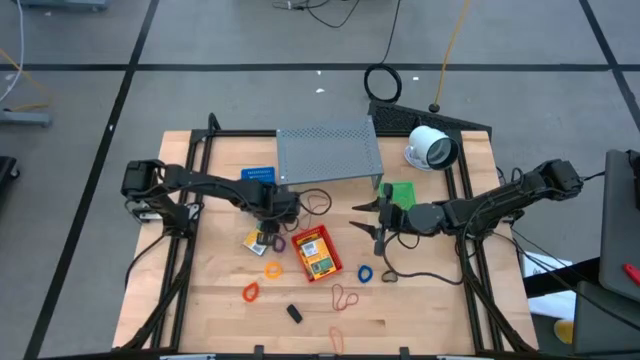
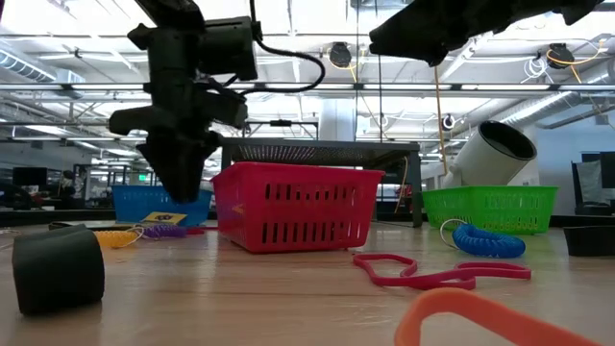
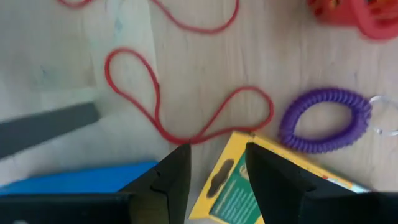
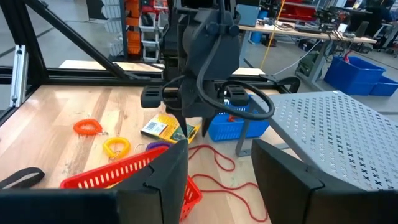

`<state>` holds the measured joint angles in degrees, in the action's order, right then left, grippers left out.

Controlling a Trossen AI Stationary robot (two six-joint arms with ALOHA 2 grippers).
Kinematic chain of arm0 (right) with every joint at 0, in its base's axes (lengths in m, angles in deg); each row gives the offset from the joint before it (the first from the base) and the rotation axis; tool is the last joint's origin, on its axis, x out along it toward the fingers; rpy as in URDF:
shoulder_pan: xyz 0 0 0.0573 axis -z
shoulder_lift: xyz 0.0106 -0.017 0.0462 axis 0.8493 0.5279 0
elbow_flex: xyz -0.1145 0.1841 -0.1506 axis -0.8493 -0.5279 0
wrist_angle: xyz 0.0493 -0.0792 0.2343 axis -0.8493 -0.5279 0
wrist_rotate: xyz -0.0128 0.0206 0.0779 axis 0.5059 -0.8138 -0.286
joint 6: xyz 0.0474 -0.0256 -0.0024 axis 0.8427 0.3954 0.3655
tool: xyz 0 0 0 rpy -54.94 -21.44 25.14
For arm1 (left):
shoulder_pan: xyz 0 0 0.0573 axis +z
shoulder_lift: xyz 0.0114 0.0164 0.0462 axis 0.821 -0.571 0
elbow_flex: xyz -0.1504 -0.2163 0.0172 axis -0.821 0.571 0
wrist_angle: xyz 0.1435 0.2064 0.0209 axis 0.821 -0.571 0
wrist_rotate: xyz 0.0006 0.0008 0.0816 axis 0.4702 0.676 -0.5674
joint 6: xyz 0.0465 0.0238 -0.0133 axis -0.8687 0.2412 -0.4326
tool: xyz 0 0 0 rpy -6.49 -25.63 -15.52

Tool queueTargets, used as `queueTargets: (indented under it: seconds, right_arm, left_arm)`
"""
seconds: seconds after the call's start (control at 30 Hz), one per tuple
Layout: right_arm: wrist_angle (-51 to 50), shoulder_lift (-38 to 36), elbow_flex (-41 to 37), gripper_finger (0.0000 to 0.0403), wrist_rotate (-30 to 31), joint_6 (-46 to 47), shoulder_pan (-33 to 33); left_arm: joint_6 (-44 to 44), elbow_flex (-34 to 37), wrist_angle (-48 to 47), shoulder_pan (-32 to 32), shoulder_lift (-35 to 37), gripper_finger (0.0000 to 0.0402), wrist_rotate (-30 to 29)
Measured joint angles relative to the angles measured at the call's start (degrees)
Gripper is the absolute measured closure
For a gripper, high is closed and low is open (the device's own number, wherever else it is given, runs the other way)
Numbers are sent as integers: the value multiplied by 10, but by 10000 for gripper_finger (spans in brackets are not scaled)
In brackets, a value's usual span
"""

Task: Pick & Place Office Desk Supplies
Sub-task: Put the yellow crayon box into the red bin

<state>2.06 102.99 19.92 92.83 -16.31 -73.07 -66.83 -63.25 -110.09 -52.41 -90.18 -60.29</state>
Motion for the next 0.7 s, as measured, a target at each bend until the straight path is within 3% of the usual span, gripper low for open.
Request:
queueTargets:
  seconds: [0.7]
  right_arm:
    - [0,0,0,236,0,0,0]
  left_arm:
    - [-12,0,-11,2,-18,242,19]
